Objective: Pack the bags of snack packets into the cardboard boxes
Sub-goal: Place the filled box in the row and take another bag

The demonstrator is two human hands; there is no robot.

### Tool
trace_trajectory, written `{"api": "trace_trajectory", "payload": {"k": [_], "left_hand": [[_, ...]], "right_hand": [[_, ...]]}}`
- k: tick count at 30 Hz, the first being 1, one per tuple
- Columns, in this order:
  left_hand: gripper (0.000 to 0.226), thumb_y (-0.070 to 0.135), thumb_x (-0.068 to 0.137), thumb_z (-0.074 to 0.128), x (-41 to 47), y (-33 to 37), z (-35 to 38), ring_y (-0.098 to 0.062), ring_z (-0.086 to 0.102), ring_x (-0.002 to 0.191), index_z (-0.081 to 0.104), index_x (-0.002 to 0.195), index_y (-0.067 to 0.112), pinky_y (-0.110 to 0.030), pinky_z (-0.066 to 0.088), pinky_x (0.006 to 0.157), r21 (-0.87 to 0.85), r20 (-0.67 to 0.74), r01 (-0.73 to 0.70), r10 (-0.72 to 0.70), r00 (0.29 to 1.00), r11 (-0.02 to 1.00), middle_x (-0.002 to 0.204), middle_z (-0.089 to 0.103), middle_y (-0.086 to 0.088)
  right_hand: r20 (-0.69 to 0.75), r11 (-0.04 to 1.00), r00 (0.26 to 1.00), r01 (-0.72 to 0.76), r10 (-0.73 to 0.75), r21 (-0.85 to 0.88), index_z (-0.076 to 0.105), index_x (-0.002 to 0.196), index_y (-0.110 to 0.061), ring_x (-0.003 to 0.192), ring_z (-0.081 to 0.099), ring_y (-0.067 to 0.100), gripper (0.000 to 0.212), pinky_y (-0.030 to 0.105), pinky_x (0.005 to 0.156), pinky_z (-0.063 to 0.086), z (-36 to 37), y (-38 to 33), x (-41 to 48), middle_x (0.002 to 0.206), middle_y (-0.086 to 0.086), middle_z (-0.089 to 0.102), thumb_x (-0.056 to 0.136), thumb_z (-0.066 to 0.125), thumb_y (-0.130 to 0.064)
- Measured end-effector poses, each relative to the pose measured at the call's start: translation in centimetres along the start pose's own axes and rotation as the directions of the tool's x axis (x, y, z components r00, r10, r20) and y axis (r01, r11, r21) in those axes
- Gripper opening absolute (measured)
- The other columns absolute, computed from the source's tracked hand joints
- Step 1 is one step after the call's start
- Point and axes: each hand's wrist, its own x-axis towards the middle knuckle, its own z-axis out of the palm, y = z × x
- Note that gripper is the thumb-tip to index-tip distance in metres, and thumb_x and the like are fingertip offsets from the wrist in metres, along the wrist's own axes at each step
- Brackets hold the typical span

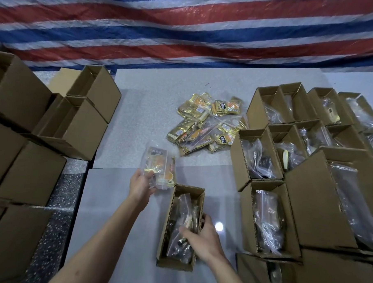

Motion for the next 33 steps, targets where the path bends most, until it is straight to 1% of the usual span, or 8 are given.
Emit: {"api": "trace_trajectory", "payload": {"k": [3, 8, 12, 15, 21, 26, 29, 33], "left_hand": [[0.030, -0.002, 0.098, 0.049, -0.8, -0.5, -1.1, -0.043, 0.064, 0.107, 0.053, 0.128, -0.001, -0.051, 0.059, 0.078, -0.079, 0.022, 0.019, -0.017, 1.000, 0.997, 0.123, 0.062, -0.024], [0.035, -0.003, 0.100, 0.047, -2.0, -1.6, -2.5, -0.042, 0.062, 0.111, 0.047, 0.134, -0.006, -0.043, 0.062, 0.067, -0.194, 0.037, 0.107, -0.102, 0.994, 0.975, 0.129, 0.059, -0.025], [0.032, -0.004, 0.100, 0.043, -2.4, -2.9, -3.2, -0.035, 0.066, 0.096, 0.048, 0.132, -0.005, -0.041, 0.062, 0.064, -0.278, 0.063, 0.183, -0.173, 0.983, 0.943, 0.119, 0.065, -0.021], [0.028, -0.003, 0.101, 0.043, -2.9, -4.1, -4.0, -0.033, 0.069, 0.088, 0.049, 0.128, -0.004, -0.039, 0.062, 0.061, -0.317, 0.086, 0.245, -0.229, 0.970, 0.916, 0.104, 0.069, -0.018], [0.028, 0.003, 0.101, 0.048, -3.3, -6.0, -4.6, -0.039, 0.063, 0.108, 0.050, 0.127, -0.006, -0.041, 0.058, 0.080, -0.188, 0.087, 0.351, -0.340, 0.936, 0.917, 0.124, 0.060, -0.028], [0.023, 0.001, 0.101, 0.048, -2.8, -7.4, -5.7, -0.036, 0.062, 0.089, 0.051, 0.122, -0.008, -0.039, 0.062, 0.065, -0.138, 0.007, 0.387, -0.390, 0.921, 0.912, 0.117, 0.058, -0.025], [0.035, 0.003, 0.101, 0.046, -2.3, -8.7, -6.5, -0.044, 0.058, 0.114, 0.046, 0.134, -0.009, -0.046, 0.058, 0.087, -0.117, -0.037, 0.410, -0.416, 0.909, 0.905, 0.131, 0.055, -0.027], [0.020, 0.008, 0.098, 0.053, -1.9, -9.2, -6.6, -0.045, 0.065, 0.100, 0.056, 0.113, -0.005, -0.042, 0.054, 0.074, -0.054, -0.032, 0.401, -0.403, 0.915, 0.915, 0.118, 0.061, -0.029]], "right_hand": [[0.104, 0.998, 0.994, -0.028, 0.022, 0.063, 0.049, 0.122, -0.026, 0.094, 0.067, 0.012, 0.064, 0.034, 0.090, 0.055, -0.4, 0.5, -0.9, 0.104, -0.004, 0.069, 0.067, 0.079, -0.015], [0.231, 0.993, 0.971, -0.081, 0.059, 0.087, 0.047, 0.126, -0.042, 0.093, 0.067, 0.008, 0.074, 0.028, 0.075, 0.057, -0.6, 0.4, -2.4, 0.095, -0.014, 0.072, 0.062, 0.073, -0.017], [0.176, 0.989, 0.977, -0.135, 0.123, 0.057, 0.046, 0.133, -0.040, 0.115, 0.059, 0.015, 0.056, 0.045, 0.105, 0.046, -0.1, -0.1, -3.2, 0.120, -0.011, 0.064, 0.083, 0.064, -0.021], [0.148, 0.997, 0.986, -0.075, 0.072, 0.013, 0.053, 0.126, -0.039, 0.114, 0.059, 0.013, 0.039, 0.043, 0.108, 0.043, 0.4, -0.1, -3.4, 0.117, -0.012, 0.066, 0.092, 0.057, -0.020], [-0.018, 0.995, 0.995, -0.101, 0.101, -0.016, 0.057, 0.114, -0.021, 0.079, 0.069, 0.012, 0.031, 0.023, 0.070, 0.058, -0.9, -0.1, -3.2, 0.090, 0.000, 0.070, 0.099, 0.040, -0.002], [-0.052, 0.994, 0.996, -0.078, 0.074, -0.078, 0.044, 0.140, -0.013, 0.060, 0.052, 0.007, 0.043, 0.012, 0.045, 0.041, -3.4, -1.8, -3.3, 0.086, -0.001, 0.060, 0.099, 0.039, 0.001], [-0.087, 0.991, 0.996, -0.021, 0.010, -0.135, 0.051, 0.131, -0.014, 0.069, 0.056, 0.005, 0.042, 0.019, 0.060, 0.050, -5.5, -4.6, -2.8, 0.094, -0.001, 0.064, 0.094, 0.040, 0.002], [-0.113, 0.988, 0.990, 0.066, -0.082, -0.137, 0.025, 0.155, -0.016, 0.084, 0.060, 0.012, 0.070, 0.032, 0.085, 0.049, -7.6, -9.2, -1.5, 0.100, -0.006, 0.059, 0.091, 0.044, 0.003]]}}
